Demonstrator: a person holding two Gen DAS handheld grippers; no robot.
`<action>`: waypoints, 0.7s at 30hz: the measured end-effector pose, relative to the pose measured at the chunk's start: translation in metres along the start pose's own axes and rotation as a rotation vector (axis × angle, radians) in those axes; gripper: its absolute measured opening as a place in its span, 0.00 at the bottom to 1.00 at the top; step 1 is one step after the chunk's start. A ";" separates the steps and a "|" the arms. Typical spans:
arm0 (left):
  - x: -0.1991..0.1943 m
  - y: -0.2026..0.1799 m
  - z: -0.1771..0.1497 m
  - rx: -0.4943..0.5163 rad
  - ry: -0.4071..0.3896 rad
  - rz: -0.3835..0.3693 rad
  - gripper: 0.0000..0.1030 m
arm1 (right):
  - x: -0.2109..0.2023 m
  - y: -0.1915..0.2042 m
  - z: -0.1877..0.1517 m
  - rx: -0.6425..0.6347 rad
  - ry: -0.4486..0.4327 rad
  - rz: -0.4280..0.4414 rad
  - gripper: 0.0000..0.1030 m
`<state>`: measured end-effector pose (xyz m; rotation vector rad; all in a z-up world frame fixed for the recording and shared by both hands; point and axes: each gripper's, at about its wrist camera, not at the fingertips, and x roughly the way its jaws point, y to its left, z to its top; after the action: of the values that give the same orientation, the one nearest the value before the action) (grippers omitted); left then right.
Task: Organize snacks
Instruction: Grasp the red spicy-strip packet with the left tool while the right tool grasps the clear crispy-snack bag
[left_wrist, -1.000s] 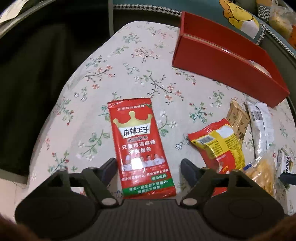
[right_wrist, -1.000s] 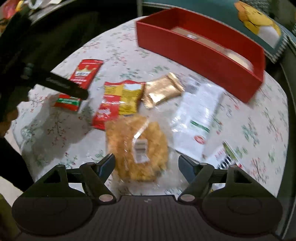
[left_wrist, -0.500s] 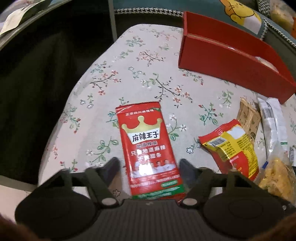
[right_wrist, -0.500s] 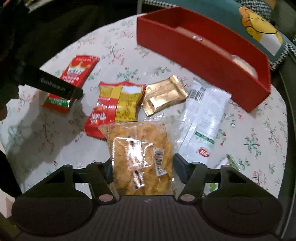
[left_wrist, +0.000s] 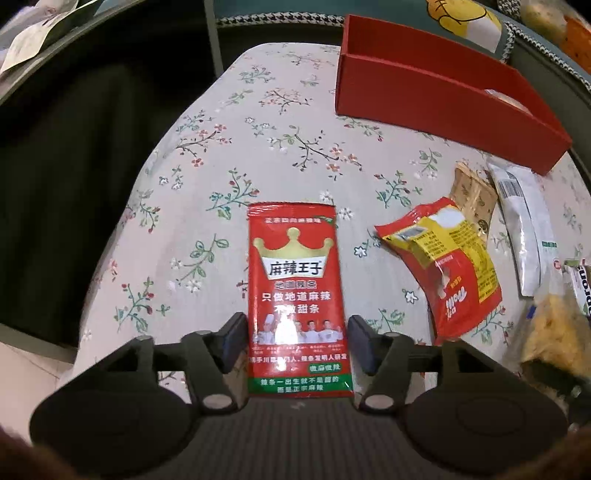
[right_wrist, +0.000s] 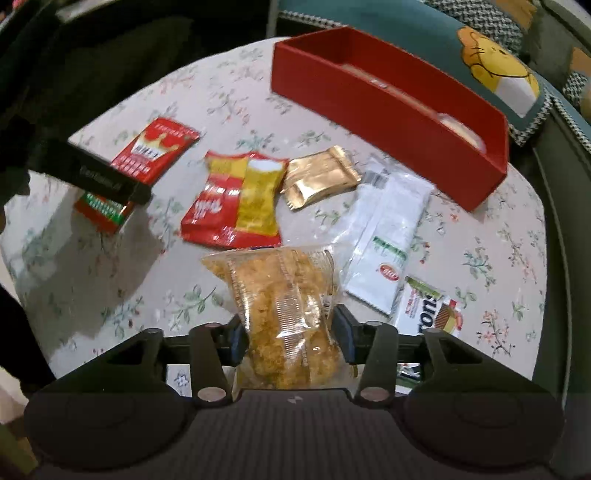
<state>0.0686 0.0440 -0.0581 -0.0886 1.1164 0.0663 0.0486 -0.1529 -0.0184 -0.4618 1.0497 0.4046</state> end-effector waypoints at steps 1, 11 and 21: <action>0.000 0.000 0.000 -0.006 0.002 0.001 0.83 | 0.002 0.002 0.000 -0.008 0.007 0.008 0.64; 0.014 0.001 -0.001 0.014 0.005 0.004 1.00 | 0.032 -0.013 0.001 0.067 0.051 0.070 0.79; -0.006 0.009 -0.004 -0.031 -0.010 -0.011 0.66 | 0.003 -0.001 -0.005 0.077 0.010 0.014 0.47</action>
<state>0.0620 0.0527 -0.0549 -0.1217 1.1047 0.0746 0.0471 -0.1565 -0.0231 -0.3884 1.0748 0.3738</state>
